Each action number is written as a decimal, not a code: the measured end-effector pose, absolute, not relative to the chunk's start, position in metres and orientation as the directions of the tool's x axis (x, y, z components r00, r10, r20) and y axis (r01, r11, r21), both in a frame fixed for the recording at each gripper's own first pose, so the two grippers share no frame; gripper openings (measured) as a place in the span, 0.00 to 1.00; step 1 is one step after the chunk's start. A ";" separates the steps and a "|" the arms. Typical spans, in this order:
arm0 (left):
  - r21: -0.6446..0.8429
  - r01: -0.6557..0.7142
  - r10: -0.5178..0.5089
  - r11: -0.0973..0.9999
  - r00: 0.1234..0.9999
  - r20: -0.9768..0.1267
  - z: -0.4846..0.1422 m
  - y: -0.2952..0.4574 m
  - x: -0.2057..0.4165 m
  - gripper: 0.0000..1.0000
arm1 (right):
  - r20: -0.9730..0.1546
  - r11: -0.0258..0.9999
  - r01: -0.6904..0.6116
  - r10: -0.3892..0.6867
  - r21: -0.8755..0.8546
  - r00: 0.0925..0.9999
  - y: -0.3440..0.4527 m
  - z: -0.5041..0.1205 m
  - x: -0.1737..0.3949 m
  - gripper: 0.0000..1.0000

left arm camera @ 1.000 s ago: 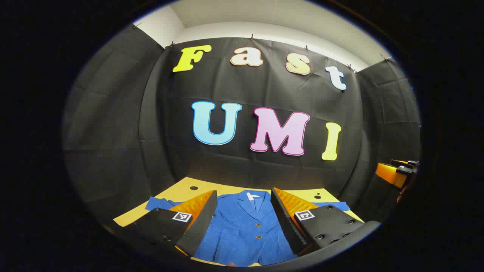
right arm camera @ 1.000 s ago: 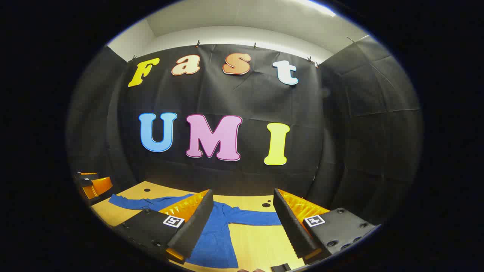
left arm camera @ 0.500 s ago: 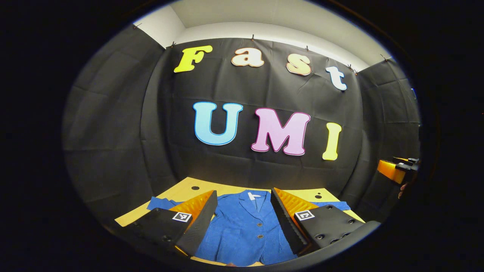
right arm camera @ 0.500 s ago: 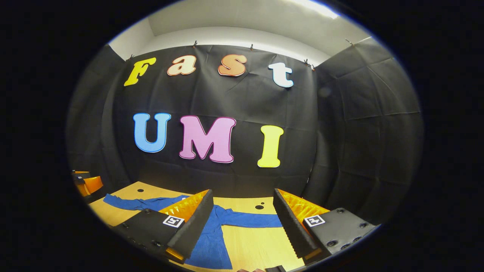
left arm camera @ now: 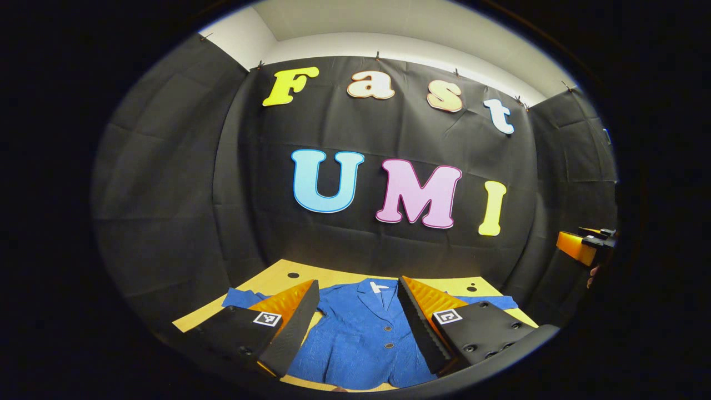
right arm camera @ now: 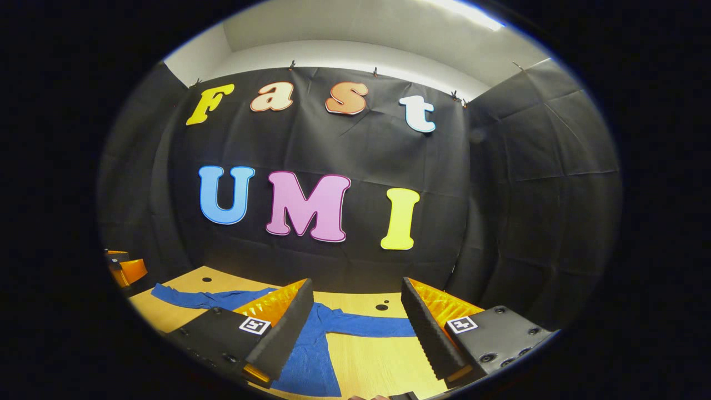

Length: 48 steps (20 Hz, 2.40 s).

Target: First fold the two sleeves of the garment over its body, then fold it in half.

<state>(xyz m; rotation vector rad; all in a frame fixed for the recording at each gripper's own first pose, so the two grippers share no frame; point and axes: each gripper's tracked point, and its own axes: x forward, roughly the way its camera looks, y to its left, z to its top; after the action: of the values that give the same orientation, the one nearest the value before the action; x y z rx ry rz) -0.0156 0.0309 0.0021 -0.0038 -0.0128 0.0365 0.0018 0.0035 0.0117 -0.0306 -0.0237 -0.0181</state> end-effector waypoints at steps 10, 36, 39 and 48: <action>0.018 -0.035 0.034 0.999 0.998 0.043 0.015 0.031 -0.019 0.83 | 0.047 0.999 0.006 -0.004 -0.046 0.999 0.010 0.019 -0.005 0.99; 0.025 -0.066 0.065 0.998 0.997 0.040 0.015 0.047 -0.027 0.83 | 0.050 0.996 0.072 -0.070 -0.046 0.996 -0.039 0.019 0.024 0.99; 0.027 -0.075 0.074 0.997 0.996 0.039 0.013 0.049 -0.024 0.83 | 0.012 0.993 0.115 -0.115 -0.039 0.993 -0.072 0.009 0.051 0.99; 0.030 -0.146 0.145 0.989 0.989 0.019 0.012 0.051 0.016 0.81 | -0.093 0.986 0.167 -0.168 -0.020 0.981 -0.149 -0.047 0.171 0.99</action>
<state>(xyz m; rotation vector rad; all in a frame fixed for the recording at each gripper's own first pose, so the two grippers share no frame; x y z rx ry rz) 0.0164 0.0509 0.0120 0.0314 -0.0168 0.1461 0.1710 -0.1493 -0.0465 -0.0118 0.0945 -0.1681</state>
